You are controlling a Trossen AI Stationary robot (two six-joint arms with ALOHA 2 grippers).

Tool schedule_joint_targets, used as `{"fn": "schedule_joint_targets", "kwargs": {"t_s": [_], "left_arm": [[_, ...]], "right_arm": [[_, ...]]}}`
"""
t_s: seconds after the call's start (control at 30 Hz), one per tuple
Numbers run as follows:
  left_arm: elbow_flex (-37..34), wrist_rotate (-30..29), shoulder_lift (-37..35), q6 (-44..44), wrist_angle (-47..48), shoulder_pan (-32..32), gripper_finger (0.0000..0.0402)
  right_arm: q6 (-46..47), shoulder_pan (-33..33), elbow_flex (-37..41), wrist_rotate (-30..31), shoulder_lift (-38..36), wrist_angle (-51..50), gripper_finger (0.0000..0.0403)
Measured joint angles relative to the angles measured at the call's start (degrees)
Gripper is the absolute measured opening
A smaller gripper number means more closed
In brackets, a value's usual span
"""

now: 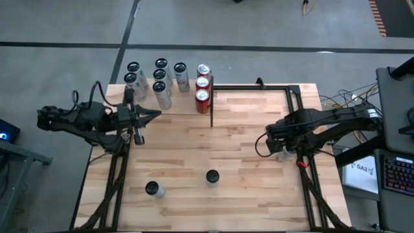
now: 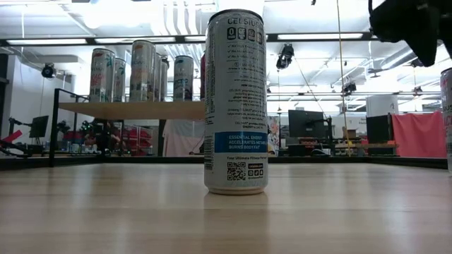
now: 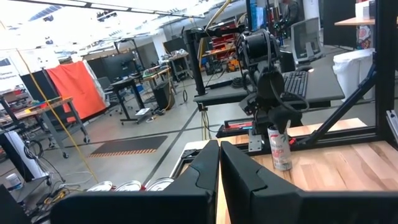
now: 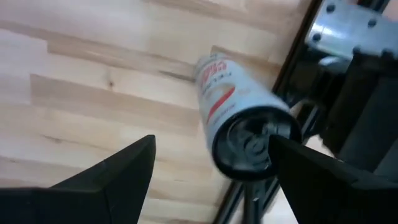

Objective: Place canned beverage on shelf
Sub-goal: Put the white pink soda can on the shelf aligned with the other white pink soda cans

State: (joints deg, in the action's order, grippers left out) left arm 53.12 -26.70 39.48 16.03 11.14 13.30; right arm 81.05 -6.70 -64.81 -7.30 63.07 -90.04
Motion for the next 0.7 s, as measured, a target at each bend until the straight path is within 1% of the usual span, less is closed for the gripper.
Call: {"fn": "schedule_joint_targets", "kwargs": {"t_s": [0.07,0.17,0.3,0.43,0.7], "left_arm": [[0.0,-0.4,0.0,0.0,-0.2,0.0,0.0000],[0.0,-2.6,0.0,0.0,-0.7,0.0,0.0000],[0.0,-4.4,0.0,0.0,-1.2,0.0,0.0000],[0.0,-4.4,0.0,-0.1,-1.4,0.0,0.0000],[0.0,-4.4,0.0,-0.2,-1.8,0.0,0.0000]], "right_arm": [[-3.0,0.0,0.5,1.0,0.0,0.0,0.0302],[-8.4,0.0,0.7,5.1,0.5,0.0,0.0302],[-13.6,0.7,0.1,6.2,1.6,0.1,0.0302],[-17.4,0.7,0.7,5.4,1.6,0.0,0.0302],[-20.2,0.7,4.1,1.0,1.9,0.0,0.0302]]}}
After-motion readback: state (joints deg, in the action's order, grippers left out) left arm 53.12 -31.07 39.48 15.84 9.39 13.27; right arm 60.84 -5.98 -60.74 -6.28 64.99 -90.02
